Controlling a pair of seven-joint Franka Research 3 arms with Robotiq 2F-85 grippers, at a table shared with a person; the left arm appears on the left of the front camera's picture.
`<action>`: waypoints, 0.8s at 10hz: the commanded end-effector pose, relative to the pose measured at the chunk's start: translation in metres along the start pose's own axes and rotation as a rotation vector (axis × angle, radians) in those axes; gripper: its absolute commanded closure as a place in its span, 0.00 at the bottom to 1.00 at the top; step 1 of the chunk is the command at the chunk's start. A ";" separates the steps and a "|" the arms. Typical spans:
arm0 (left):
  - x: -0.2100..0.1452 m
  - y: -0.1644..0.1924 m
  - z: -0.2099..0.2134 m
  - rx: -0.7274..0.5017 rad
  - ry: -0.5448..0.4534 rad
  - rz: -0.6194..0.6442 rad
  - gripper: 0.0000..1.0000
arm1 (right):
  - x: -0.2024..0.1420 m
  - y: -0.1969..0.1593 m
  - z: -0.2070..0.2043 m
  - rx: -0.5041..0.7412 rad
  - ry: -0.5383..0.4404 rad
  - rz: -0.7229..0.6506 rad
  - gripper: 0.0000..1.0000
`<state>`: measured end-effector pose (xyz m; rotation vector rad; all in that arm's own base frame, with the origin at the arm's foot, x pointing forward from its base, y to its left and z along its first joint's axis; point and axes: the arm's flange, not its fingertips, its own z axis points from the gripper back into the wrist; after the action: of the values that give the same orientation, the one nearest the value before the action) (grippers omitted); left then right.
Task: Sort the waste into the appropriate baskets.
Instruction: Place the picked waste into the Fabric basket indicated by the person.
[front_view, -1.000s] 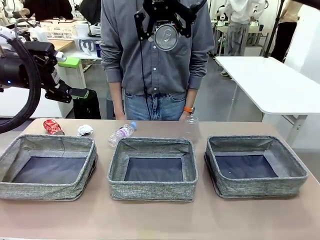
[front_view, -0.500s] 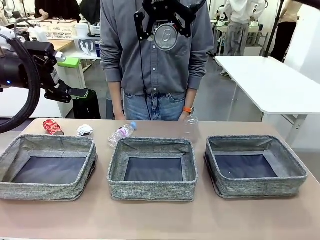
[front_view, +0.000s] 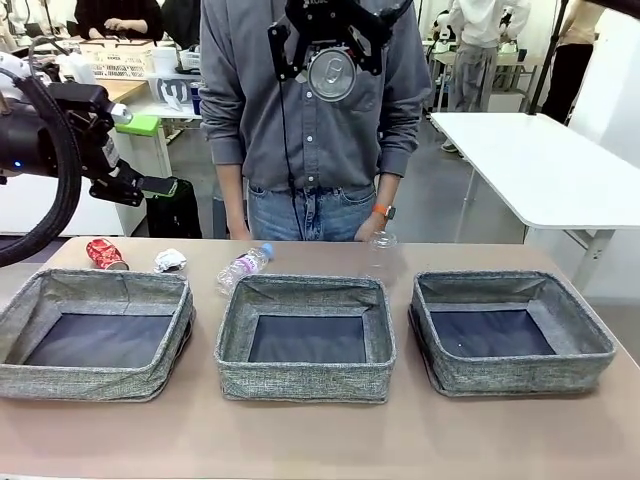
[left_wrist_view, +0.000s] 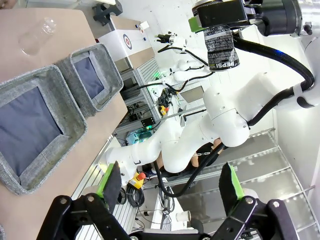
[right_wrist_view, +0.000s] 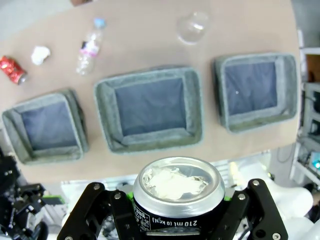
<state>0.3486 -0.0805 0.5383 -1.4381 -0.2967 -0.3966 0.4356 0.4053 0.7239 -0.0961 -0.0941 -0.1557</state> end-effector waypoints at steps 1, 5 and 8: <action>0.000 -0.001 -0.001 -0.012 0.000 -0.023 0.00 | -0.002 -0.001 0.003 0.009 -0.004 -0.013 0.94; 0.000 -0.001 -0.001 -0.012 0.000 -0.023 0.00 | -0.002 -0.001 0.003 0.009 -0.004 -0.013 0.94; 0.000 -0.001 -0.001 -0.012 0.000 -0.023 0.00 | -0.002 -0.001 0.003 0.009 -0.004 -0.013 0.94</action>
<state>0.3486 -0.0805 0.5383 -1.4381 -0.2967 -0.3966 0.4356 0.4053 0.7239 -0.0961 -0.0941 -0.1558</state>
